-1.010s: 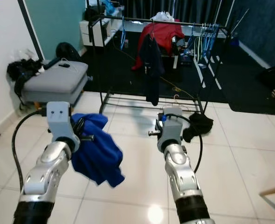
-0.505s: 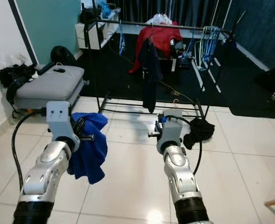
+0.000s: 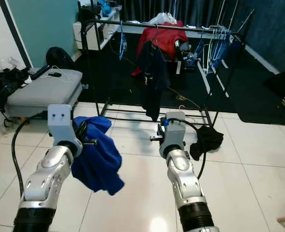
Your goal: Hang hanger
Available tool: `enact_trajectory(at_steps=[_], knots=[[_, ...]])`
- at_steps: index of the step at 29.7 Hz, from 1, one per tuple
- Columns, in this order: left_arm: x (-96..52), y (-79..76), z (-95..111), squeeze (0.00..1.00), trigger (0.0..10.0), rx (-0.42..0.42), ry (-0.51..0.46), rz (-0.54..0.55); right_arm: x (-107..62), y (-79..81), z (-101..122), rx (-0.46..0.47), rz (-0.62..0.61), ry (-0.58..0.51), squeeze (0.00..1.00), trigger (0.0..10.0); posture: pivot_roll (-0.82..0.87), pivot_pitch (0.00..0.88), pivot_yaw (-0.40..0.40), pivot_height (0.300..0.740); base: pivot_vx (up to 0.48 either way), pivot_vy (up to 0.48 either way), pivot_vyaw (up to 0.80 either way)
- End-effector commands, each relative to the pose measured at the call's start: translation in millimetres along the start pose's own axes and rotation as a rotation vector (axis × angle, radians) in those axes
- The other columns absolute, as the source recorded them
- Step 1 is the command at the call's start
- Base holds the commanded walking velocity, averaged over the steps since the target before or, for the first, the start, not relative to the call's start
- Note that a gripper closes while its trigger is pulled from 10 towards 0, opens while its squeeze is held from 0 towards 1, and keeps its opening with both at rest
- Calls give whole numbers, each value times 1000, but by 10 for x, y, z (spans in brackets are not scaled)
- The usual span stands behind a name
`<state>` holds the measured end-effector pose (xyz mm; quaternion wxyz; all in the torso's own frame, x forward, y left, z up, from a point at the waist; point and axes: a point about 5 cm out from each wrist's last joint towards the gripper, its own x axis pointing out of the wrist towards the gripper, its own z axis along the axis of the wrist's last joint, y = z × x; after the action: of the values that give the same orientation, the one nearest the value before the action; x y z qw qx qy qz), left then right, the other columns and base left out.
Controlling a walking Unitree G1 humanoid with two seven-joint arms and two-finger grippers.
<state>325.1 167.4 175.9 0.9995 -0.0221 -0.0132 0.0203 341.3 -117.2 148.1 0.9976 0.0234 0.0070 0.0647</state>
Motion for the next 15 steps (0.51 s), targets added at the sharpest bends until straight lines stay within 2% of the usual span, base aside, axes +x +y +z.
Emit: enact_trajectory(at_steps=[1,5,11,15], knots=[[-15,-23,14,0,10000,-4,-4,-10,-26,-42,-11,1,-16,5,0,10000,35,69,-41,740,382,0,0],[11,-30,22,0,10000,4,-4,-14,-18,-48,-16,-2,-15,8,0,10000,35,95,-43,740,382,0,0],[7,-33,14,0,10000,5,-3,-17,-24,-57,-7,1,-19,4,0,10000,35,70,-33,740,386,0,0],[46,-31,30,0,10000,18,-6,-18,6,-67,6,-5,-21,4,0,10000,36,100,-36,740,375,0,0]])
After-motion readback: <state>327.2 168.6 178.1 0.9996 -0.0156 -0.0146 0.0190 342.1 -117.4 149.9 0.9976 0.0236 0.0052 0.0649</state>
